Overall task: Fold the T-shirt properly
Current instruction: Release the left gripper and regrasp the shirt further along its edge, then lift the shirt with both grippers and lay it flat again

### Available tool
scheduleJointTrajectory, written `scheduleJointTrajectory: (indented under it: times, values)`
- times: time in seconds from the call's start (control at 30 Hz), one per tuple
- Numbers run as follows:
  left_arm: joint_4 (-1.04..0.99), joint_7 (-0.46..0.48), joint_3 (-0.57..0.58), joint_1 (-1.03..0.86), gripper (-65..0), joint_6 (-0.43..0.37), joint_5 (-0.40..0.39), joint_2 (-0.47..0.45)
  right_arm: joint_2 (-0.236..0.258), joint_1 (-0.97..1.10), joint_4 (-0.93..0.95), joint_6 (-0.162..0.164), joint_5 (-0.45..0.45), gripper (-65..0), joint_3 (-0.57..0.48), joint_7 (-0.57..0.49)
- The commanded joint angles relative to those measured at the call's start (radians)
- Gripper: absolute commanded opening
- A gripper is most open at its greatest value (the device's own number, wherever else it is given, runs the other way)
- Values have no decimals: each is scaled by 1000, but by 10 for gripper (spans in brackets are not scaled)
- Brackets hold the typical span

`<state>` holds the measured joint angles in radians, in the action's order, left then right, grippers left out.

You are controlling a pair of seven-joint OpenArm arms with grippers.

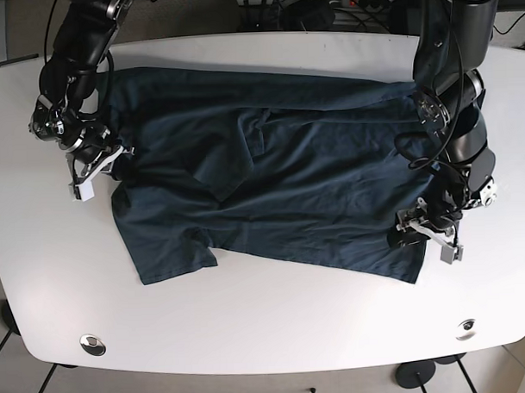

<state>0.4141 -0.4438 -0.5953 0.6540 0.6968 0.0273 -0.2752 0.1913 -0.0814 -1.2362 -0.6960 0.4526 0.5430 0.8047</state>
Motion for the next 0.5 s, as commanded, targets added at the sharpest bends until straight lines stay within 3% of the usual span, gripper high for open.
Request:
scheduleJointTrajectory:
  times: [0.03,0.1,0.13,0.23,0.5]
  values:
    - [12,-16,2,17,-399,1,9,-9,14,-19,-21,-2,19,-628,2,-18]
    - [12,-16,2,16,-625,1,13,-12,14,-19,-21,-2,19,-628,2,-20]
    - [12,-17,4,16,-650,1,13,-14,14,-19,-21,-2,19,-629,2,-20]
    - [13,-25,47,16,-650,1,6,-19,14,-19,-46,-2,19,-629,2,-20]
    - [99,-129,21,-38,-650,1,4,-83,12,68,-271,-2,21,-629,4,9]
